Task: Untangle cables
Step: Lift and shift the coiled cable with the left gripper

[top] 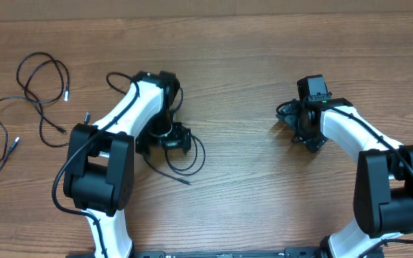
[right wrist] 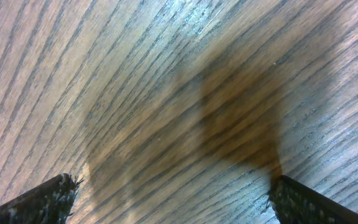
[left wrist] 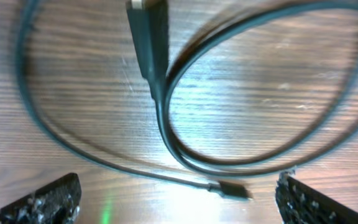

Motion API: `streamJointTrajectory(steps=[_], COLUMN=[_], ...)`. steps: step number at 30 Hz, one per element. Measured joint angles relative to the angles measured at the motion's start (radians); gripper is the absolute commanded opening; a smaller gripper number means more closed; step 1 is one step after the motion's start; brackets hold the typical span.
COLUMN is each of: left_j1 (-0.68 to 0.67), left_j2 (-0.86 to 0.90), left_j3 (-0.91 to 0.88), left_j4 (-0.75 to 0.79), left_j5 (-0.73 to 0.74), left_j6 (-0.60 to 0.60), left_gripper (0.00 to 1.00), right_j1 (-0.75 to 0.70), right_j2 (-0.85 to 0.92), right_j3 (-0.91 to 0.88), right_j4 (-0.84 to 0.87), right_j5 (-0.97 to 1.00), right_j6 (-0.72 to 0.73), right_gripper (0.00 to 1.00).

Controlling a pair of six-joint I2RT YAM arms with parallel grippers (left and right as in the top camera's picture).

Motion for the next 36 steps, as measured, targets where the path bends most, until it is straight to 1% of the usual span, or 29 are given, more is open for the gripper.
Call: streamJointTrajectory(steps=[2, 6, 9, 11, 12, 14, 17, 18, 19, 20, 21, 23, 26, 28, 29, 31, 32, 33, 35, 36], left_j1=[0.0, 0.0, 0.0, 0.0, 0.0, 0.0, -0.005, -0.006, -0.006, -0.006, -0.006, -0.006, -0.006, -0.005, -0.005, -0.005, -0.005, -0.005, -0.004, -0.005], left_j2=[0.0, 0.0, 0.0, 0.0, 0.0, 0.0, 0.001, -0.006, -0.016, -0.031, -0.047, -0.056, -0.06, -0.06, -0.061, -0.062, -0.062, -0.062, -0.062, -0.062], left_j3=[0.058, 0.058, 0.056, 0.041, 0.026, -0.011, -0.131, -0.166, -0.182, -0.204, -0.23, -0.252, -0.261, -0.261, -0.261, -0.264, -0.263, -0.264, -0.263, -0.266], left_j4=[-0.026, -0.037, -0.05, -0.091, -0.095, -0.085, -0.009, 0.053, 0.079, 0.121, 0.167, 0.221, 0.231, 0.232, 0.234, 0.239, 0.235, 0.229, 0.225, 0.221], left_j5=[0.003, 0.076, 0.092, 0.056, 0.018, -0.029, -0.05, -0.018, 0.002, 0.034, 0.072, 0.113, 0.126, 0.127, 0.128, 0.132, 0.133, 0.134, 0.133, 0.138], left_j6=[0.0, 0.005, -0.037, -0.14, -0.21, -0.306, -0.464, -0.493, -0.5, -0.512, -0.533, -0.552, -0.564, -0.568, -0.571, -0.574, -0.574, -0.574, -0.574, -0.587], left_gripper=[1.0, 1.0, 1.0, 1.0, 0.99, 0.99, 1.0, 1.0, 1.0, 0.89, 0.83, 0.82, 0.83, 0.79, 0.79, 0.85, 0.86, 0.93, 0.94, 0.92], right_j1=[0.0, 0.0, 0.0, 0.0, 0.0, 0.0, 0.0, 0.0, 0.0, 0.0, 0.0, 0.0, 0.0, 0.0, 0.0, 0.0, 0.0, 0.0, 0.0, 0.0], right_j2=[0.0, 0.0, 0.0, 0.0, 0.0, 0.0, 0.0, 0.0, 0.0, 0.0, 0.0, 0.0, 0.0, 0.0, 0.0, 0.0, 0.0, 0.0, 0.0, 0.0], right_j3=[0.0, 0.0, 0.0, 0.0, 0.0, 0.0, 0.0, 0.0, 0.0, 0.0, 0.0, 0.0, 0.0, 0.0, 0.0, 0.0, 0.0, 0.0, 0.0, 0.0], right_j4=[0.0, 0.0, 0.0, 0.0, 0.0, 0.0, 0.0, 0.0, 0.0, 0.0, 0.0, 0.0, 0.0, 0.0, 0.0, 0.0, 0.0, 0.0, 0.0, 0.0], right_j5=[0.0, 0.0, 0.0, 0.0, 0.0, 0.0, 0.0, 0.0, 0.0, 0.0, 0.0, 0.0, 0.0, 0.0, 0.0, 0.0, 0.0, 0.0, 0.0, 0.0], right_j6=[0.0, 0.0, 0.0, 0.0, 0.0, 0.0, 0.0, 0.0, 0.0, 0.0, 0.0, 0.0, 0.0, 0.0, 0.0, 0.0, 0.0, 0.0, 0.0, 0.0], right_gripper=[1.0, 1.0, 1.0, 1.0, 1.0, 1.0, 1.0, 1.0, 1.0, 1.0, 1.0, 1.0, 1.0, 1.0, 1.0, 1.0, 1.0, 1.0, 1.0, 1.0])
